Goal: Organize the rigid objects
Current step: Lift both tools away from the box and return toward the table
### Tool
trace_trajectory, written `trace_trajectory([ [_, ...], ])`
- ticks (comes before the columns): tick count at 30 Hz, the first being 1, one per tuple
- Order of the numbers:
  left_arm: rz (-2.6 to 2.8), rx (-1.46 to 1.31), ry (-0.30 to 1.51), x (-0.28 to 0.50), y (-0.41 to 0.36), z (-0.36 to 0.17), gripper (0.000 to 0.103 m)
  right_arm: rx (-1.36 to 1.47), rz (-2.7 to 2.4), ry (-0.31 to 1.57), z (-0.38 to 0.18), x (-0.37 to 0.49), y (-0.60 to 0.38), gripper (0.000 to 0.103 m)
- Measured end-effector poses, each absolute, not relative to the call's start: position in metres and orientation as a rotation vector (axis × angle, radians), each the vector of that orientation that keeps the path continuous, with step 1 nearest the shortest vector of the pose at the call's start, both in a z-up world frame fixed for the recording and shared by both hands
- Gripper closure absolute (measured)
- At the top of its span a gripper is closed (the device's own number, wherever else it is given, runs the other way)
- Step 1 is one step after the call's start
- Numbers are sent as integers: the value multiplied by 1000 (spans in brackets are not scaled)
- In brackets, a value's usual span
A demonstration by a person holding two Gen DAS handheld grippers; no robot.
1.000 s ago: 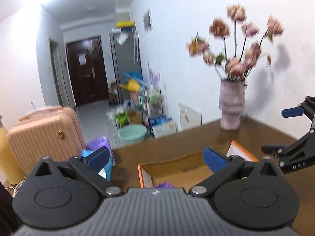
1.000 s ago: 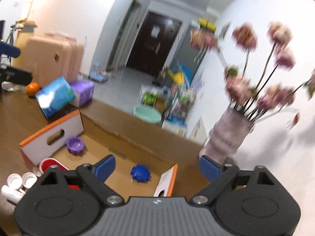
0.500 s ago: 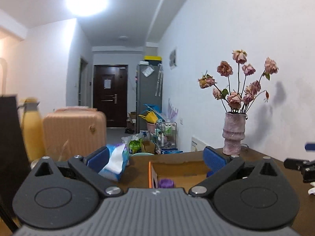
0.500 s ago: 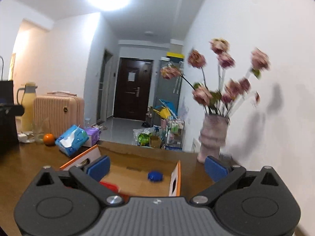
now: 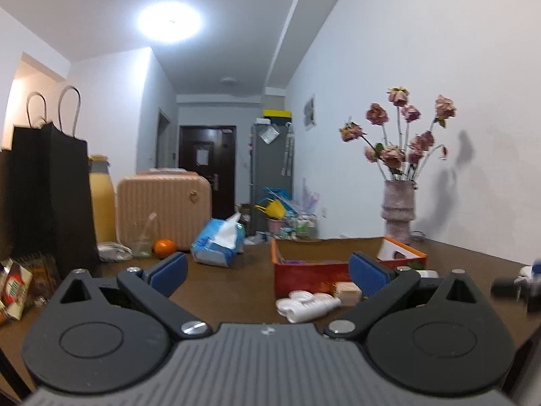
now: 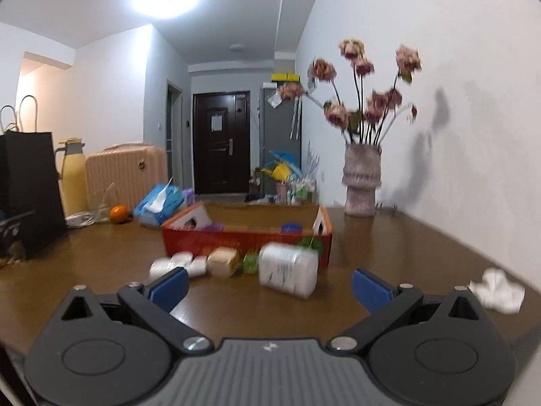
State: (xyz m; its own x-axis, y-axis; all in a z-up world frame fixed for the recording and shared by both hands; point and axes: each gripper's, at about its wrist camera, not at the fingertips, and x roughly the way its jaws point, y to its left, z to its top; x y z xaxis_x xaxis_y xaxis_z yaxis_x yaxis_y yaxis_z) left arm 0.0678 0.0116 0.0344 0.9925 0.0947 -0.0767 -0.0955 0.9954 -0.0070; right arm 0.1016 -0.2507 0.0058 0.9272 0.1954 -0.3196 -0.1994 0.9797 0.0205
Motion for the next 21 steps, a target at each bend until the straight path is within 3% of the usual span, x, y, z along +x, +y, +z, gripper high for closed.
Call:
trace_trajectory([
  [21, 74, 73, 207, 97, -15, -14, 0, -4, 139, 425, -32, 113, -254, 0],
])
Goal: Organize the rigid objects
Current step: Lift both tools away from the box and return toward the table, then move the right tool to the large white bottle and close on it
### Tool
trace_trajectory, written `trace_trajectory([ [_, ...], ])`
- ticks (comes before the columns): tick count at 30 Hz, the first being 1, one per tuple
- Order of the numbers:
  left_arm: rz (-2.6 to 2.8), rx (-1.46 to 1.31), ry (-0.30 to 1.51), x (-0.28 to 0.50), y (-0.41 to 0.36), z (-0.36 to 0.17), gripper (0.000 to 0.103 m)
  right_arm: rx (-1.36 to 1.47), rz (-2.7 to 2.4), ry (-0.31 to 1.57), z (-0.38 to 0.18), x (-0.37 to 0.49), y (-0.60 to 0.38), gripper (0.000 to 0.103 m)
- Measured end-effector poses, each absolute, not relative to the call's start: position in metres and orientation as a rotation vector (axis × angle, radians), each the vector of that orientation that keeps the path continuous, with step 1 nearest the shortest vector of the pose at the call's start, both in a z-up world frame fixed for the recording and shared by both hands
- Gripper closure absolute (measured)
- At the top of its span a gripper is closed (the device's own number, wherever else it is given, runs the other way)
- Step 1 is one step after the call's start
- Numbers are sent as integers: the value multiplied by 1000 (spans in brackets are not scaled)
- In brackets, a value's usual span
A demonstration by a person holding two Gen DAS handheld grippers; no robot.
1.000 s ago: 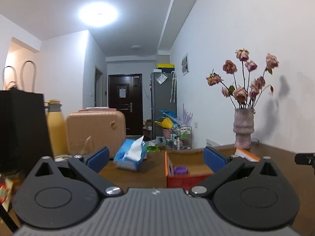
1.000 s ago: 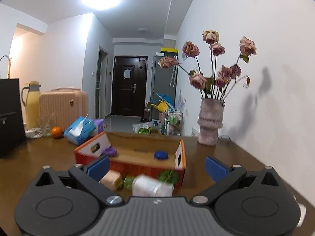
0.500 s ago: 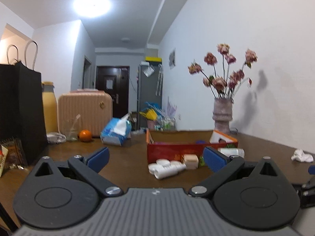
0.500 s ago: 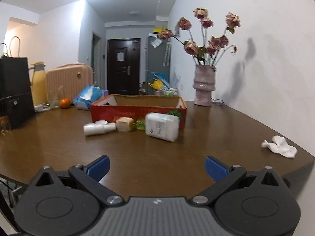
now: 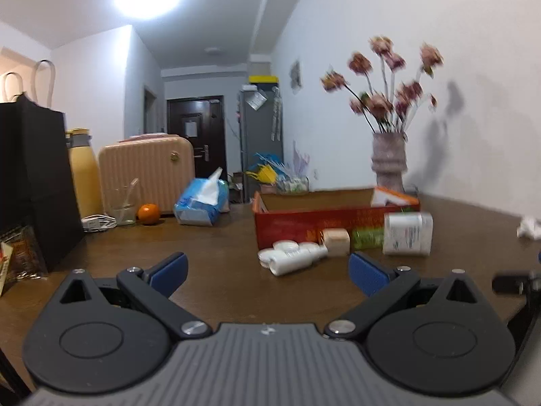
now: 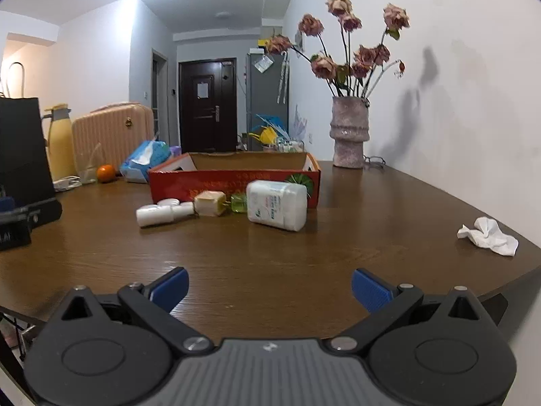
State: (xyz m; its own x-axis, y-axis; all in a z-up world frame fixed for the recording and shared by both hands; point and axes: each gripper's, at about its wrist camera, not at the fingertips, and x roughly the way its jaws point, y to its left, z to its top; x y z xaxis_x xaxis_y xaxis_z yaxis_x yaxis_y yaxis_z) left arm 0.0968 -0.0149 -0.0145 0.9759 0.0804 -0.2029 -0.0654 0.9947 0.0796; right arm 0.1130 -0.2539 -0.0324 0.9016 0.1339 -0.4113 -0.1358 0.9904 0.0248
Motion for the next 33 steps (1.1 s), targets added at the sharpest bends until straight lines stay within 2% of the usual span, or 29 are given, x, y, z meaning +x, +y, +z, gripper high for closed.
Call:
trace_trajectory([
  [10, 6, 12, 389, 172, -5, -26, 0, 60, 98, 492, -38, 191, -263, 0],
  [15, 13, 28, 404, 221, 14, -19, 0, 69, 141, 511, -33, 229, -256, 4],
  [18, 27, 7, 440, 256, 29, -16, 8, 39, 151, 493, -30, 250, -247, 5],
  [27, -4, -133, 556, 323, 54, -25, 21, 18, 152, 472, -23, 315, -234, 6],
  [33, -36, -87, 483, 325, 29, -15, 21, 60, 112, 475, -26, 343, -245, 13],
])
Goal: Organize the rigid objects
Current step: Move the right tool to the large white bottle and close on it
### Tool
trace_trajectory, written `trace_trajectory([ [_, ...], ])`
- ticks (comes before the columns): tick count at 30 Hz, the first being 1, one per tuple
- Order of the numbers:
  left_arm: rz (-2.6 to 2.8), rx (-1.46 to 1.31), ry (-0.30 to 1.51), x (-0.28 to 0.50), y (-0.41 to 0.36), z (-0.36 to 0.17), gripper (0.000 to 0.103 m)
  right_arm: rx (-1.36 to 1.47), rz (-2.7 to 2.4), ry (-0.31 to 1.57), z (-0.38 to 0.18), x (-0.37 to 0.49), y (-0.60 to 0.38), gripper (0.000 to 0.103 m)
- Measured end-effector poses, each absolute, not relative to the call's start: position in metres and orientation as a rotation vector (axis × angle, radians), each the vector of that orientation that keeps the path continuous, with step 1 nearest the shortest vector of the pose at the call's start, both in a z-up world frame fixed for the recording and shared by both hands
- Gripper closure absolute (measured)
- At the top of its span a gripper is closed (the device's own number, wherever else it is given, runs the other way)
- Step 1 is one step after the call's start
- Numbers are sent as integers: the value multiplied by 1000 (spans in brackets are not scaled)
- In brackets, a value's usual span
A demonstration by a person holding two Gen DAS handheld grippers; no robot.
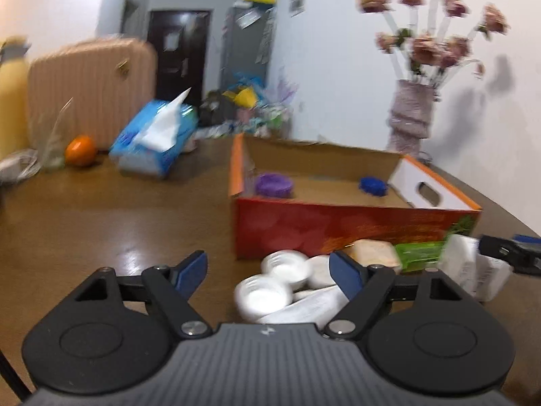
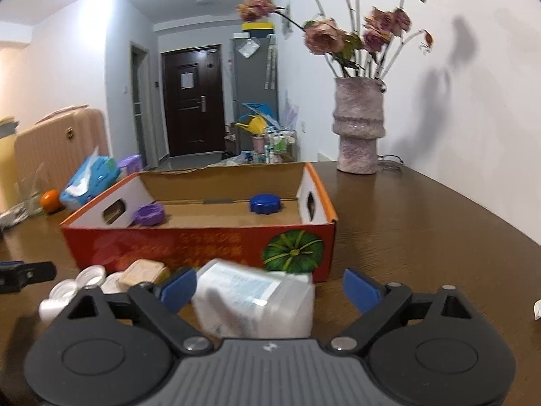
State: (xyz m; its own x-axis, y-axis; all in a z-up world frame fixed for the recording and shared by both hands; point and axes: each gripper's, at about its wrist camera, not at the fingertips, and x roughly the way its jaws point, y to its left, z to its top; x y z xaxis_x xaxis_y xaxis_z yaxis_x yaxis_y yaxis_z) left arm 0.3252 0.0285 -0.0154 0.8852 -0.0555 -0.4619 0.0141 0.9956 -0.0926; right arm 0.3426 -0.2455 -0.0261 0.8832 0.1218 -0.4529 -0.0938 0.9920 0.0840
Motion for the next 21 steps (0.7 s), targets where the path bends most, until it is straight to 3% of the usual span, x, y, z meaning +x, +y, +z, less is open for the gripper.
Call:
trace_trajectory([
  [1, -65, -87, 478, 327, 21, -14, 22, 79, 114, 479, -27, 346, -250, 14],
  [2, -91, -98, 484, 329, 14, -12, 22, 97, 119, 487, -28, 348, -253, 23],
  [4, -159, -146, 510, 336, -3, -12, 33, 157, 157, 495, -29, 350, -261, 33],
  [6, -239, -181, 534, 341, -23, -12, 36, 191, 181, 503, -30, 350, -264, 41],
  [9, -343, -224, 542, 348, -52, -14, 39, 183, 205, 501, -30, 342, -262, 47],
  [10, -359, -240, 552, 352, -59, -17, 45, 181, 205, 495, -30, 337, -263, 49],
  [12, -400, -299, 594, 360, -64, -22, 48, 212, 214, 492, -30, 330, -273, 61],
  [14, -425, -350, 621, 362, -64, -25, 51, 261, 242, 506, -32, 324, -283, 63],
  [17, -443, -354, 622, 357, -67, -25, 56, 283, 264, 560, -40, 315, -289, 84],
  [21, -479, -346, 630, 349, -79, -24, 69, 294, 297, 591, -54, 297, -290, 85],
])
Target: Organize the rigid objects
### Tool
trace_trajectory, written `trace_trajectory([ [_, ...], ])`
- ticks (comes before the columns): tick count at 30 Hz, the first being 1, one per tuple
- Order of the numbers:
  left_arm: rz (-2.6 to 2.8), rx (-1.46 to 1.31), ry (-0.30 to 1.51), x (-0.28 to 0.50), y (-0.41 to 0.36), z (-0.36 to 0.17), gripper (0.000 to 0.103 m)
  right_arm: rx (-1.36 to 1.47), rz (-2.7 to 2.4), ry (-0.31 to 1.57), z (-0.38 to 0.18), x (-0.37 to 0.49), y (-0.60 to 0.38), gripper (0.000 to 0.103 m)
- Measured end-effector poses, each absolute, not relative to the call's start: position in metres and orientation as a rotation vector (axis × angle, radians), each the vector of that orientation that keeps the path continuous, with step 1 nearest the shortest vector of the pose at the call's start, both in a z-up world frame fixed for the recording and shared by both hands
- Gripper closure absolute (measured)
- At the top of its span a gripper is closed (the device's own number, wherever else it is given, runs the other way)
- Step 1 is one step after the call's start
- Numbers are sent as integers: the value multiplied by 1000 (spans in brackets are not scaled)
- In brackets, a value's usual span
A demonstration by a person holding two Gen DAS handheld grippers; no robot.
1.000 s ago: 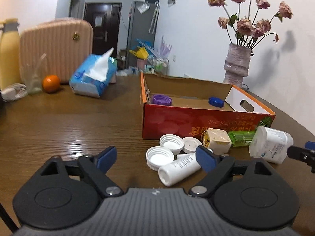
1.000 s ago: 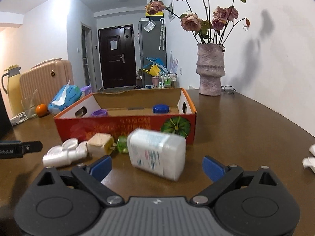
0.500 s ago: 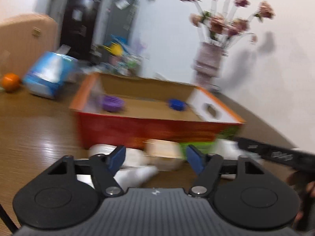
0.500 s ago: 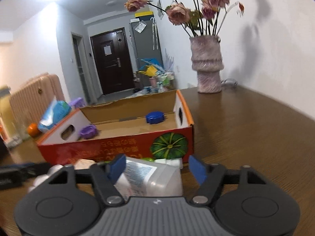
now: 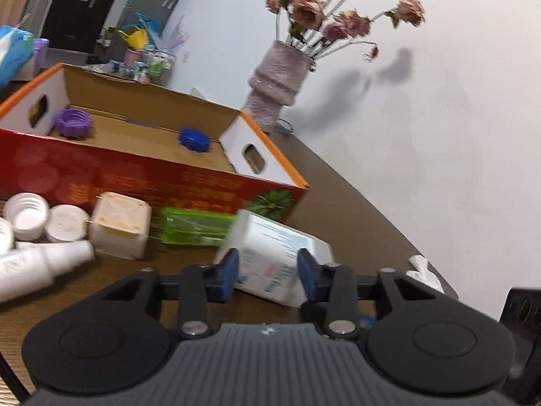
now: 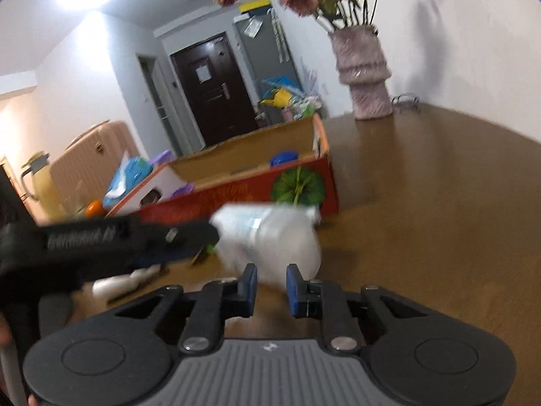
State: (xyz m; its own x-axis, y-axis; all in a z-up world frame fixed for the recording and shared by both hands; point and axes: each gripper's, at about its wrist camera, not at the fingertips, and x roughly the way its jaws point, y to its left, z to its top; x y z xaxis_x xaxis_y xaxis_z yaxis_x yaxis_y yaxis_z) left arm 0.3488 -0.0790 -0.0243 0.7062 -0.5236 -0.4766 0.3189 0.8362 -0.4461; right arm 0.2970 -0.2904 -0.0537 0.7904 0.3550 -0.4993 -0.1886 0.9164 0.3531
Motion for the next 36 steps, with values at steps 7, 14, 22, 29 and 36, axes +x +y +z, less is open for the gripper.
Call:
trace_trajectory([
  [7, -363, -249, 584, 342, -87, 0, 59, 469, 216, 527, -42, 292, -332, 38],
  [14, -378, -382, 680, 381, -83, -8, 80, 619, 318, 579, -46, 338, -326, 74],
  [22, -360, -472, 648, 313, -70, -19, 80, 539, 323, 584, -49, 305, -311, 75],
  [29, -334, -455, 643, 251, -54, -22, 80, 469, 382, 596, -51, 255, -291, 72],
  [36, -329, -413, 654, 193, -39, -26, 75, 387, 452, 623, -51, 207, -266, 62],
])
